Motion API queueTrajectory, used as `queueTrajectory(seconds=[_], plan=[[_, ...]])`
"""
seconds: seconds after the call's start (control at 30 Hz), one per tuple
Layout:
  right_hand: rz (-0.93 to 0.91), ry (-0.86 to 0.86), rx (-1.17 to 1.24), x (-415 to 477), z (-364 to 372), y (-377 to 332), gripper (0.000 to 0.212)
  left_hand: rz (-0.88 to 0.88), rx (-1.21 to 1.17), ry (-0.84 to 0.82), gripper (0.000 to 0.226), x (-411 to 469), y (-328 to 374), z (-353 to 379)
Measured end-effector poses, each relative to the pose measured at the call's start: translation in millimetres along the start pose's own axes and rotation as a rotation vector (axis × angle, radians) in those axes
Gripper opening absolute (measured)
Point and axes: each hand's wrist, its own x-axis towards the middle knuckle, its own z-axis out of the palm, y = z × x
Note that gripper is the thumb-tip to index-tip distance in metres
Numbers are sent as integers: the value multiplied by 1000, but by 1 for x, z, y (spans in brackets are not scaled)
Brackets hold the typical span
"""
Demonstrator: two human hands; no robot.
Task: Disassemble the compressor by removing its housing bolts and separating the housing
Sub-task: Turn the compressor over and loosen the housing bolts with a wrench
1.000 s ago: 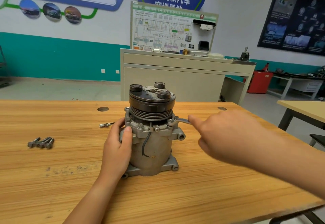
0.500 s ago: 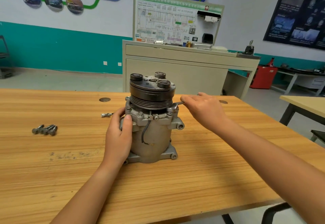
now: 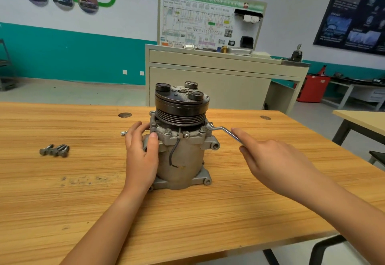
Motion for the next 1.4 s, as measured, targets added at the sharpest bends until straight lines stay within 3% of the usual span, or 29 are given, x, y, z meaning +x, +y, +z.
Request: queueTrajectory(seconds=[0.13,0.3,0.43,0.7,0.8,0.97,1.07,1.17,1.23,1.33,1.4], plan=[[24,-32,-83,6,-5,-6,53,-10,-11,1,28,1,3,1],[21,-144,-305,9,-23,-31,79,-4,-23,4,20,0,4,1],[11,-219,-332,15,-29,-49,74,2,-10,7,20,0,3,1],[-175,-165,-477,30,-48,-21,34,3,2,7,19,2,1,1],[-217,-118,-512,39,-48,-12,34,-6,6,1,19,2,0,1],[-338,-18,-650,75,-38,29,53,-5,5,-6,18,1,1,1],[-359,62,-495,92,-14,38,46,-12,8,-5,20,1,1,1],[-431,372,-175,101,20,40,28,-29,7,12,33,2,1,1],[-410,485,-32,104,40,33,20,-26,10,22,34,1,2,1],[-296,526,215,99,48,22,21,-21,15,21,30,1,2,0],[-66,609,690,87,29,15,28,-26,23,7,36,-1,1,-1]])
